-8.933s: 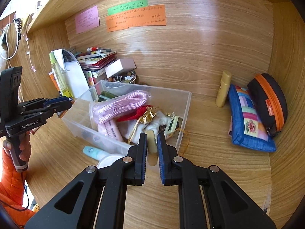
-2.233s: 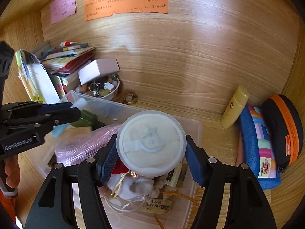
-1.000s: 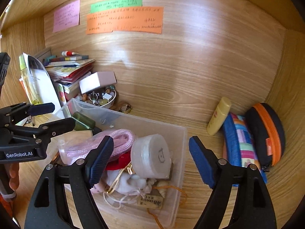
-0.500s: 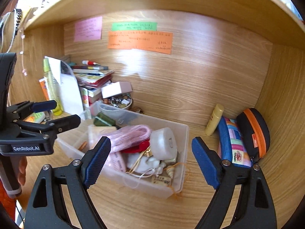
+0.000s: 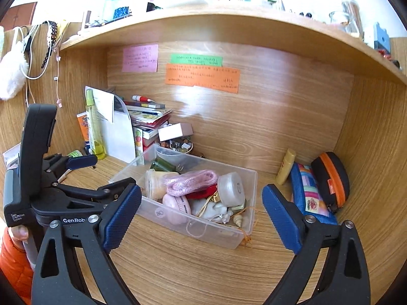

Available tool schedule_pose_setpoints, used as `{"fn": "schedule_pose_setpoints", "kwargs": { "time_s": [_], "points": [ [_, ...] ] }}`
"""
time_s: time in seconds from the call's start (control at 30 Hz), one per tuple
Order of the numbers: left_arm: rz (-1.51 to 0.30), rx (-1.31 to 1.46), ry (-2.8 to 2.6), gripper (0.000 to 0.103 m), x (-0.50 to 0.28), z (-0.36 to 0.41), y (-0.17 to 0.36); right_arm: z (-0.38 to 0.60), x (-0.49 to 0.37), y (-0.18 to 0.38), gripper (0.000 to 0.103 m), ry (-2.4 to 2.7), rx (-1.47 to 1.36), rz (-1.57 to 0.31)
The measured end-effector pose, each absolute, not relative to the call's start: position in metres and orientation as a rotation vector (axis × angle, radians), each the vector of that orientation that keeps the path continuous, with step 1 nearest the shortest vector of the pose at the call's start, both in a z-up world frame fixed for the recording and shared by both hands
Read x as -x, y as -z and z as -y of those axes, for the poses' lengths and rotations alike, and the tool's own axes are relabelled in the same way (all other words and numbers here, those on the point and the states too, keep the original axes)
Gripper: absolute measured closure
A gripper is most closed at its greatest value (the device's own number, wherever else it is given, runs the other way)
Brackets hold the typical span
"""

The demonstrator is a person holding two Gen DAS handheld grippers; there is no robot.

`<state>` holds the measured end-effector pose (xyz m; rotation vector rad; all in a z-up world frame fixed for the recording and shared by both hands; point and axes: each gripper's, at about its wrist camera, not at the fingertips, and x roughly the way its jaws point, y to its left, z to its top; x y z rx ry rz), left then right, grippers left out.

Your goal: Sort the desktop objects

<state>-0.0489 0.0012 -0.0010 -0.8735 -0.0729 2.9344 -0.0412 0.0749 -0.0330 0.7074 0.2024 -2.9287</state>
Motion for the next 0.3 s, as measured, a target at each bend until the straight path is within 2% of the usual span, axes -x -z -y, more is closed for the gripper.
{"fn": "schedule_pose_setpoints", "kwargs": {
  "time_s": [0.3],
  "points": [
    [0.045,0.811,-2.967,0.006,0.034,-0.007,-0.004,-0.078,0.04,0.041,0.007,2.937,-0.739,-0.169]
  ]
}}
